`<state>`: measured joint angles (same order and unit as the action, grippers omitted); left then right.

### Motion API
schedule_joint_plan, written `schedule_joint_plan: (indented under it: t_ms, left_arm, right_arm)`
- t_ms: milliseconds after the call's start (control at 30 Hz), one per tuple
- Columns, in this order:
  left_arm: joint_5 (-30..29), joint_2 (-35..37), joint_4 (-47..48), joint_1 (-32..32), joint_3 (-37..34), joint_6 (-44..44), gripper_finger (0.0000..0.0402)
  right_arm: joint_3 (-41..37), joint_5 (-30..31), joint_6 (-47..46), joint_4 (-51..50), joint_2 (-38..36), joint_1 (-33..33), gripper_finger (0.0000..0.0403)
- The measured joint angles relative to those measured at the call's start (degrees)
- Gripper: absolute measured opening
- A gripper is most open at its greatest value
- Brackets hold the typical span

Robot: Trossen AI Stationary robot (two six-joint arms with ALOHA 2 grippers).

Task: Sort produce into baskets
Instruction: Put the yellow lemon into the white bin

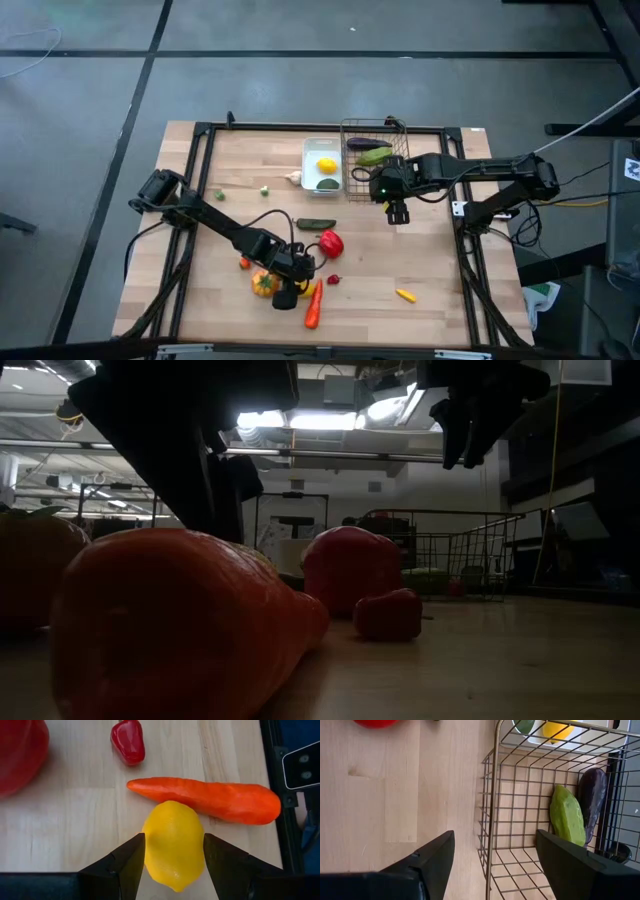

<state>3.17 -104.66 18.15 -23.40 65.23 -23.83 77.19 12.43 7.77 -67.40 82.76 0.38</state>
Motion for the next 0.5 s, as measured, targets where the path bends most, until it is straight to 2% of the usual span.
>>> schedule_joint_plan:
  t_ms: [500]
  left_arm:
    - [0.27,-0.37,-0.71,-0.98,-0.31,-0.23,0.0198]
  right_arm:
    - [0.0,0.0,0.0,0.04,0.0,-0.02,0.0276]
